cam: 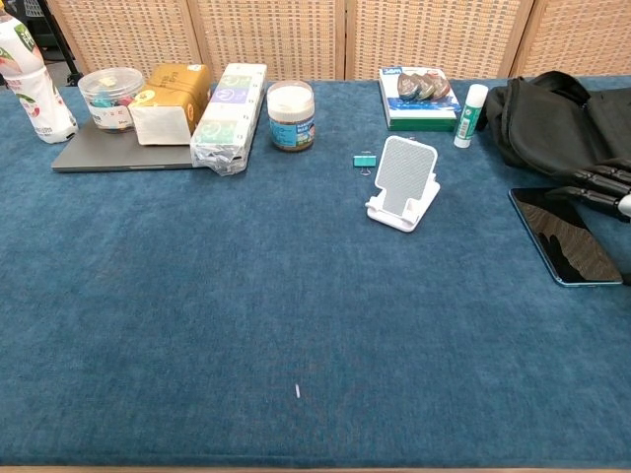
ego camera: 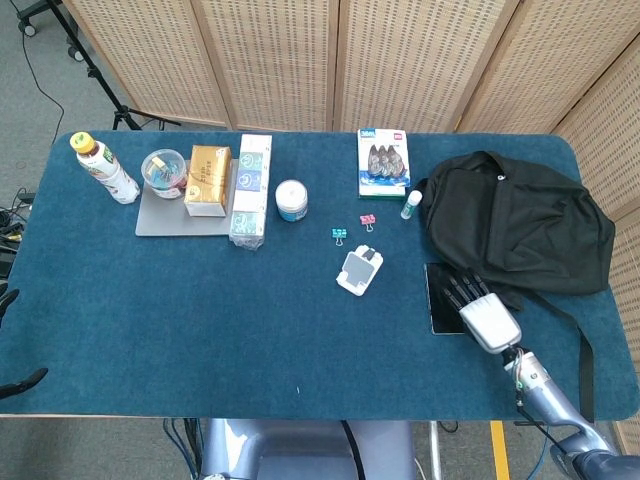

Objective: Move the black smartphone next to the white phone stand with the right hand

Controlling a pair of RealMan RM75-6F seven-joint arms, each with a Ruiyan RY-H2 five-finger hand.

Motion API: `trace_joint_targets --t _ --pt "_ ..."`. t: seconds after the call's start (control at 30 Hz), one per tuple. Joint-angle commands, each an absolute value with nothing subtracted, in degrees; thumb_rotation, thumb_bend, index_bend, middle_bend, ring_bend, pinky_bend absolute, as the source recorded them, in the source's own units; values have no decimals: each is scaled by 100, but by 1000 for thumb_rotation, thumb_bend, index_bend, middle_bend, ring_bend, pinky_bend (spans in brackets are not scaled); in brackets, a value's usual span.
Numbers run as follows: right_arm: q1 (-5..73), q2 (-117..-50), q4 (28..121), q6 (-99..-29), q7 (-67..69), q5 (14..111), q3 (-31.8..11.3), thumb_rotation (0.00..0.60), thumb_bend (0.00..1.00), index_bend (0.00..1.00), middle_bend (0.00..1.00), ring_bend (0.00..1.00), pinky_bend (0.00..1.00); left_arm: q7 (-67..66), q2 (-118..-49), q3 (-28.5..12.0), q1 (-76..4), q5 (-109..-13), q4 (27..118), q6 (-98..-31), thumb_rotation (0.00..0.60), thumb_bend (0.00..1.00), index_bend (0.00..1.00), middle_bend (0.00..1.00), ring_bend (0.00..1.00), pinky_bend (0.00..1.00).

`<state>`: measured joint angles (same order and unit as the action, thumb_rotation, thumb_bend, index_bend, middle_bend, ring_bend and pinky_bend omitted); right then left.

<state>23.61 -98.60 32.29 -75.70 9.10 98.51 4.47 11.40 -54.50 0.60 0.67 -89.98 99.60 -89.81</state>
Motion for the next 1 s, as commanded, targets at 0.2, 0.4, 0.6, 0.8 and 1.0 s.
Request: trace_joint_targets --t 0.2,0.4,0.6,0.8,1.0 --pt "2558 -9881 3820 -7467 681 9763 329 600 0 13 0 0 6 1143 -5449 56 63 -8987 9955 -8973 600 8 0 0 0 0" --pt "2692 -9827 4235 -7290 435 9656 225 600 0 13 0 0 6 1136 -5450 56 57 -8984 9954 -8958 600 8 0 0 0 0" --pt "2815 -9877 4598 -7092 158 9513 102 600 0 13 0 0 6 1127 -5455 52 56 -8968 9949 -8953 600 8 0 0 0 0" --pt "2912 -9804 5054 -7038 21 9469 33 600 0 13 0 0 6 1064 -5471 49 38 -8945 9962 -8910 600 8 0 0 0 0" --pt "2997 -9345 5692 -6883 -129 9441 32 600 0 13 0 0 6 1050 -5475 29 29 -8894 9967 -8889 600 8 0 0 0 0"
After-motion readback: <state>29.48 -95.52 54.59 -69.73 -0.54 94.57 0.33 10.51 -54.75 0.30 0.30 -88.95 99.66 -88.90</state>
